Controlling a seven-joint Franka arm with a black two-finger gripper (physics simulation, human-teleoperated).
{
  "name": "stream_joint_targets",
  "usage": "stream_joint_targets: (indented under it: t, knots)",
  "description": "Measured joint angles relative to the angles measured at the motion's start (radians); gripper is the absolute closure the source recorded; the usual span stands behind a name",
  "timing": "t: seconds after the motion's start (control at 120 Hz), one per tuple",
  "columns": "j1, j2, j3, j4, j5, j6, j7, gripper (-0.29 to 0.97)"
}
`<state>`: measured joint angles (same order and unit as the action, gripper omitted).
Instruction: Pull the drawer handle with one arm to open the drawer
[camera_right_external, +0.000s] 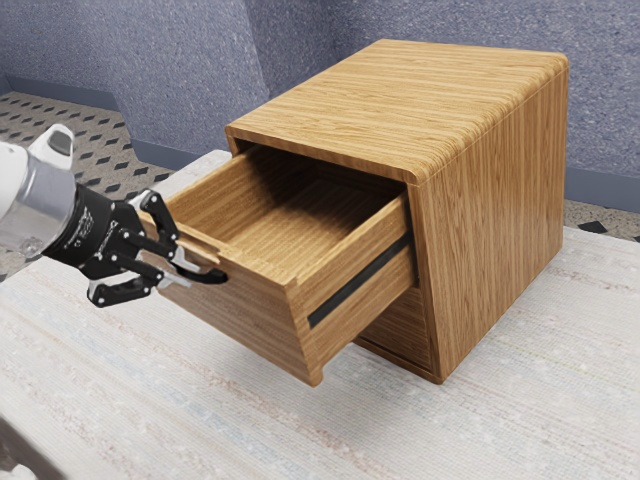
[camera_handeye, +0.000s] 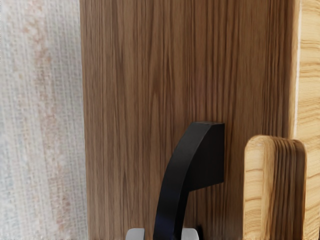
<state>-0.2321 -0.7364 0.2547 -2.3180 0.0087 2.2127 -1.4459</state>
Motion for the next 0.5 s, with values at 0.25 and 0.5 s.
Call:
stream_joint_targets:
  t: [0.25,0.5]
  knots:
    - [-0.001,-0.048,0.000,-0.023,0.001,-0.009,0.000,0.71]
    - [0.082,-0.141,-0.144,0.045,0.002,-0.079,-0.001,0.53]
